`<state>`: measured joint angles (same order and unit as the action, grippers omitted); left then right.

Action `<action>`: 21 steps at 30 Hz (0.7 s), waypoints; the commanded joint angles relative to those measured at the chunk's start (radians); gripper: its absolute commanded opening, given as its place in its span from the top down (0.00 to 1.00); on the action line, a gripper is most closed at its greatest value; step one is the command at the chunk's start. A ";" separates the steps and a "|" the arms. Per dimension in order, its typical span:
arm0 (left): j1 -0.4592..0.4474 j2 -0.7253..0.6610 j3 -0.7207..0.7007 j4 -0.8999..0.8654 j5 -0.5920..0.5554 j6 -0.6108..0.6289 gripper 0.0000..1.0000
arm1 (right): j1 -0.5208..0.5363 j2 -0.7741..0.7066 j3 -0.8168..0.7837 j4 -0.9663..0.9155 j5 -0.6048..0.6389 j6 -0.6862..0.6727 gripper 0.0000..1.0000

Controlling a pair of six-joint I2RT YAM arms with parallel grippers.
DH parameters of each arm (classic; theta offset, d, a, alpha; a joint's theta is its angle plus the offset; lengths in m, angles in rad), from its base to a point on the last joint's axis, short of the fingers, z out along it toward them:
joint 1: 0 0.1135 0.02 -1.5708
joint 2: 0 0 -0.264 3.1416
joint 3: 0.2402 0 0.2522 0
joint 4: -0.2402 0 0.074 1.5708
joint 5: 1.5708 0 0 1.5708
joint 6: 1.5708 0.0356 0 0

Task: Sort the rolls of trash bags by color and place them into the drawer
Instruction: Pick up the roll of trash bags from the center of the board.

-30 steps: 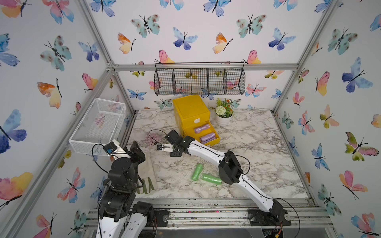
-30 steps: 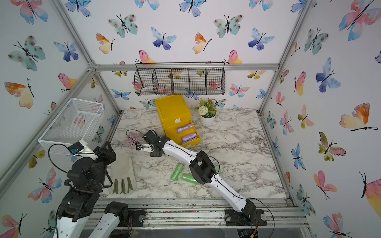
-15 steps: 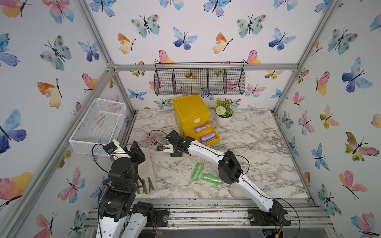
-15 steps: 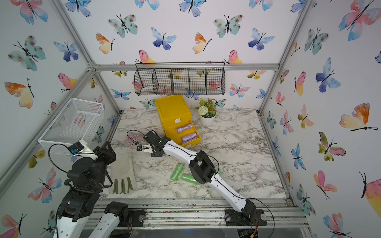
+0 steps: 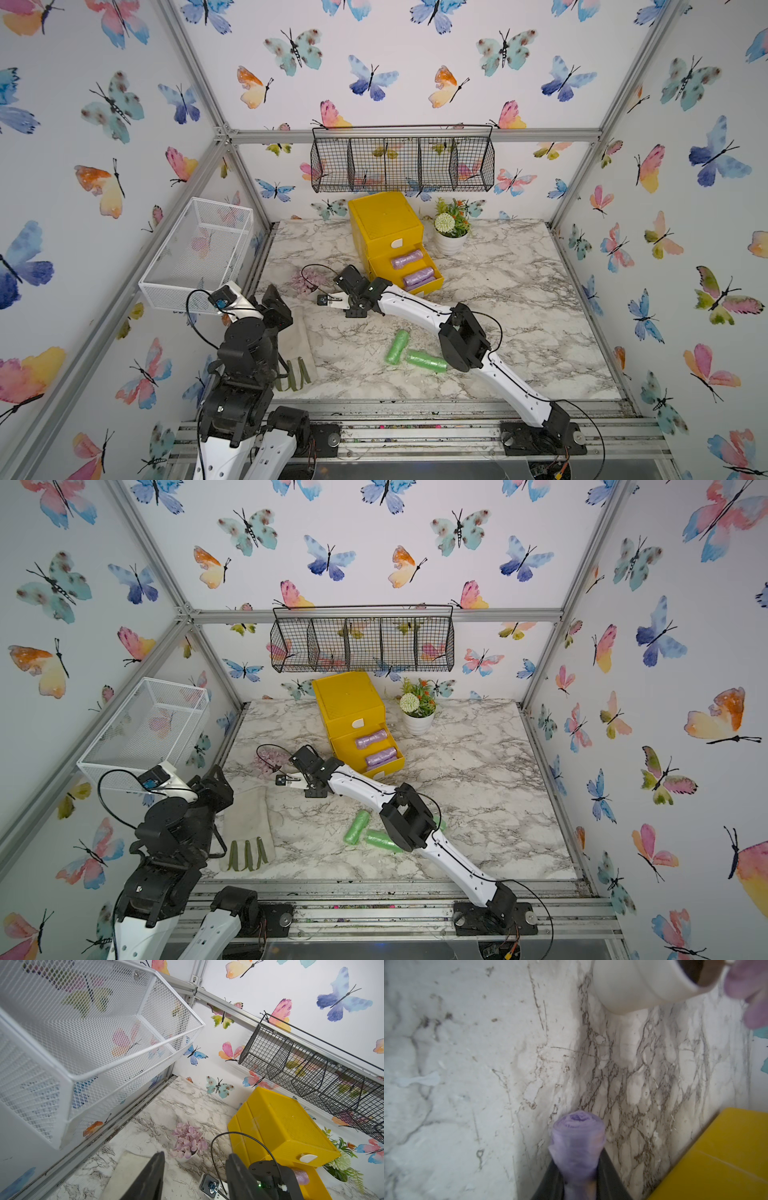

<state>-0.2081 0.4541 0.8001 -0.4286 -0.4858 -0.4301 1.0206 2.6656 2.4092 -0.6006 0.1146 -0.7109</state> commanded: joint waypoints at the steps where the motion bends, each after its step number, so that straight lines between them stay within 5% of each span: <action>1: 0.007 -0.011 0.017 -0.009 -0.027 0.010 0.48 | 0.008 -0.058 -0.049 0.025 -0.018 0.024 0.79; 12: 0.007 -0.014 0.094 -0.070 -0.036 0.021 0.48 | 0.035 -0.261 -0.170 0.127 -0.092 0.183 0.84; 21: 0.006 0.011 0.151 -0.096 -0.019 0.014 0.49 | 0.053 -0.605 -0.483 0.339 -0.161 0.374 0.85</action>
<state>-0.2081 0.4534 0.9314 -0.5022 -0.5026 -0.4191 1.0622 2.1536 1.9915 -0.3664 0.0029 -0.4377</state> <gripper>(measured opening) 0.516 0.222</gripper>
